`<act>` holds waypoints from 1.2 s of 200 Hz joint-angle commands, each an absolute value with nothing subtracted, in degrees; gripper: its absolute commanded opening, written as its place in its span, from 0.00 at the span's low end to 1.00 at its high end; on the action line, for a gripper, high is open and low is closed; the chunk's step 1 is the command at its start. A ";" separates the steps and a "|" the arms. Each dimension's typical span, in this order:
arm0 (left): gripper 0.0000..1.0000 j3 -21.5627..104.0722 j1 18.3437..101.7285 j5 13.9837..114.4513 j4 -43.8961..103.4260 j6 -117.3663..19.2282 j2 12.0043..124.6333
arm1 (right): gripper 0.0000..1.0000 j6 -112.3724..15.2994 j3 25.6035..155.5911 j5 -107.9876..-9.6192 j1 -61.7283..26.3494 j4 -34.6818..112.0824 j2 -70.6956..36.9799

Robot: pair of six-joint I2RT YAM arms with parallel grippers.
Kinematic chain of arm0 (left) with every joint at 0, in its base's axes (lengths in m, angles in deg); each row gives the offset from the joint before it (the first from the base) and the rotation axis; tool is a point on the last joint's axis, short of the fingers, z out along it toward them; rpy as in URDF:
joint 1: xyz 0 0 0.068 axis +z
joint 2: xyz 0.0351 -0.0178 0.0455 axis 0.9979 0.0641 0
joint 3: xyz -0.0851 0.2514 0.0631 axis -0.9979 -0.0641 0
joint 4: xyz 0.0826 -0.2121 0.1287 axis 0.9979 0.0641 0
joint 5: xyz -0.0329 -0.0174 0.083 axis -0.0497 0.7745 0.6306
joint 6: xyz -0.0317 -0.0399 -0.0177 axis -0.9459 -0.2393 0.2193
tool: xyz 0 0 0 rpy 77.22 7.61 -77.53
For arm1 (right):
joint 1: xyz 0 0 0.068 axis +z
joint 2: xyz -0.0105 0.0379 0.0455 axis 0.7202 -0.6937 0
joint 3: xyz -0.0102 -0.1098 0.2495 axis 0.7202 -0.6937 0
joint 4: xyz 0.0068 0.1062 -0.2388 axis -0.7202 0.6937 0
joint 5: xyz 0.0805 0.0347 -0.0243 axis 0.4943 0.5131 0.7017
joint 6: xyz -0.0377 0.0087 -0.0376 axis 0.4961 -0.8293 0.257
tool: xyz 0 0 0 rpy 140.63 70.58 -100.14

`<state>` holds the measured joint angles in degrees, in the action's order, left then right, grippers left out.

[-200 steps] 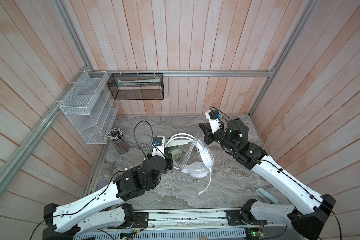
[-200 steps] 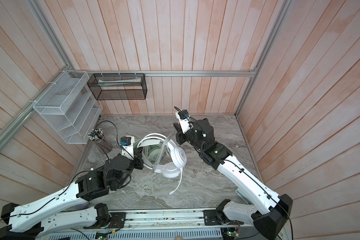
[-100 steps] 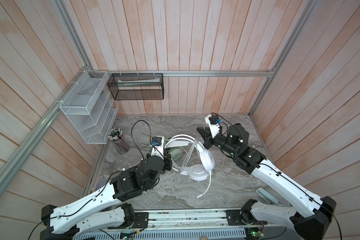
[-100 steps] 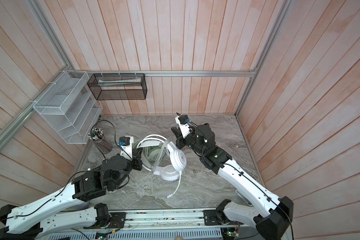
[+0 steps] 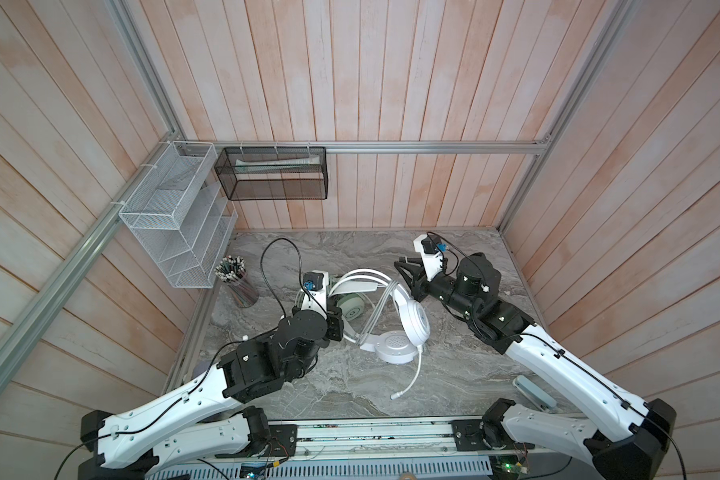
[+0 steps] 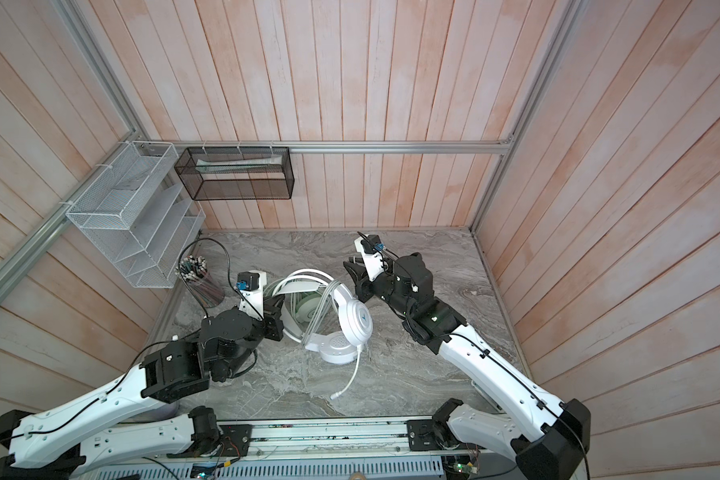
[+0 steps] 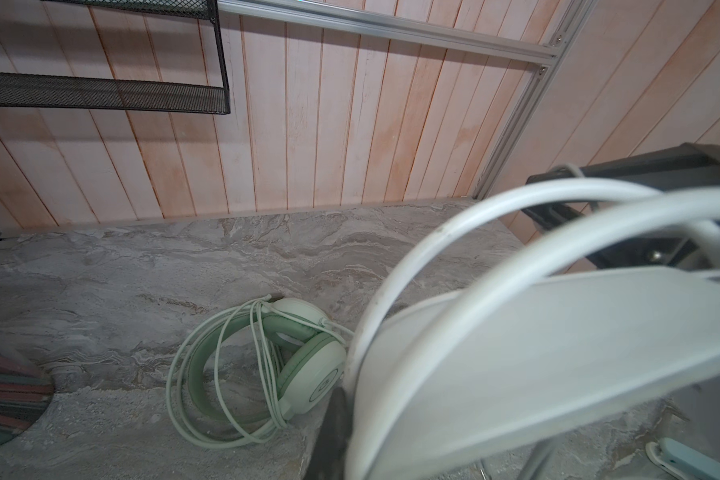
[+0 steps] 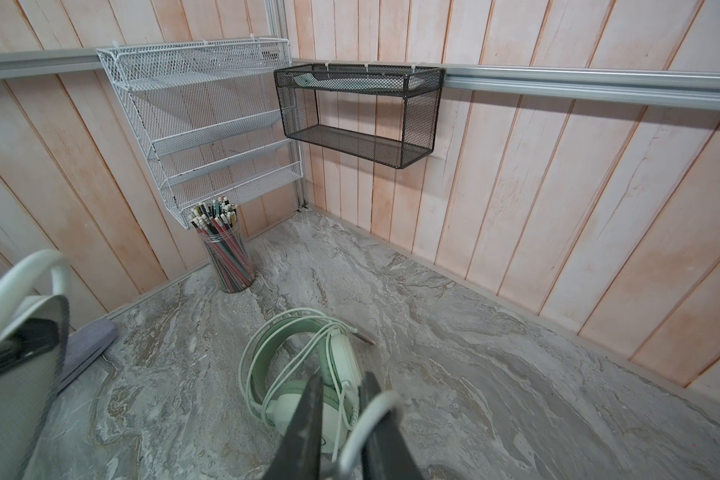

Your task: Wrap the headphones

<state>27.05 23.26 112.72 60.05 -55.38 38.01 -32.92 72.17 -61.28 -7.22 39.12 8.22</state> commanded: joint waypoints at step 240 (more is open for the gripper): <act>0.00 34.23 23.20 110.30 54.82 -61.55 34.98 | 0.65 -38.18 69.07 -78.87 -7.85 43.60 18.18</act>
<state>31.62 23.26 111.96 57.69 -58.22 36.52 -36.84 69.05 -73.87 -7.64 42.16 17.08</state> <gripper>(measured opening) 0.080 0.639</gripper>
